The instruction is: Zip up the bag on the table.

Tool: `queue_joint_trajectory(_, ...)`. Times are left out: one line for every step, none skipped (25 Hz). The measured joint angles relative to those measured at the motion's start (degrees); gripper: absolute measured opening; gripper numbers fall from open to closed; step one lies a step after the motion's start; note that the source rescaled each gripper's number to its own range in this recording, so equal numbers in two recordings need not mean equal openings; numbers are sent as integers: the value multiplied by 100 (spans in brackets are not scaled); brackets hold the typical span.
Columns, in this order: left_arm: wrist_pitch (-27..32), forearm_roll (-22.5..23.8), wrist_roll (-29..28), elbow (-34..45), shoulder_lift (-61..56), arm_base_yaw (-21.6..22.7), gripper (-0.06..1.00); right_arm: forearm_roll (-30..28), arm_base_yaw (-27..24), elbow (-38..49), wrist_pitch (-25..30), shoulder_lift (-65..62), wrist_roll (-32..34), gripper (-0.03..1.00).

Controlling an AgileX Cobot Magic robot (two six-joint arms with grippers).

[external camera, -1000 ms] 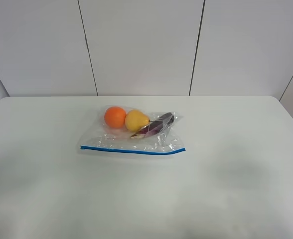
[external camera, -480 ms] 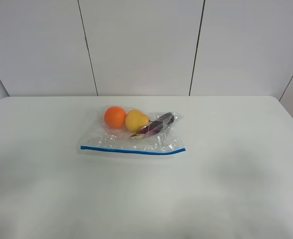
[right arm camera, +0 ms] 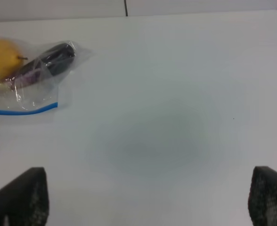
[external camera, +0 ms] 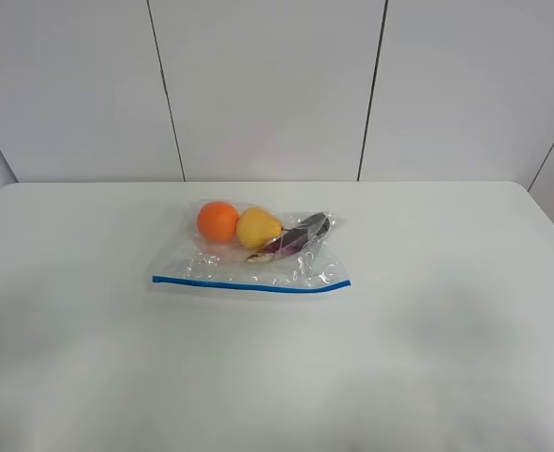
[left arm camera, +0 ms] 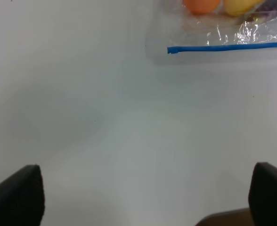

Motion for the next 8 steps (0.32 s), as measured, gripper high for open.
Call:
queue_joint_trajectory(0,0,0,0,0,0,100,0,0,1,0,0,0,91)
queue_joint_trajectory(0,0,0,0,0,0,100,-6,0,6,0,0,0,91)
queue_joint_trajectory(0,0,0,0,0,0,100,-18,0,6,0,0,0,91)
queue_joint_trajectory(0,0,0,0,0,0,100,-17,0,6,0,0,0,91)
queue_joint_trajectory(0,0,0,0,0,0,100,-17,0,6,0,0,0,91)
queue_joint_trajectory(0,0,0,0,0,0,100,-17,0,6,0,0,0,91)
queue_joint_trajectory(0,0,0,0,0,0,100,-21,0,6,0,0,0,91)
queue_joint_trajectory(0,0,0,0,0,0,100,-21,0,6,0,0,0,91)
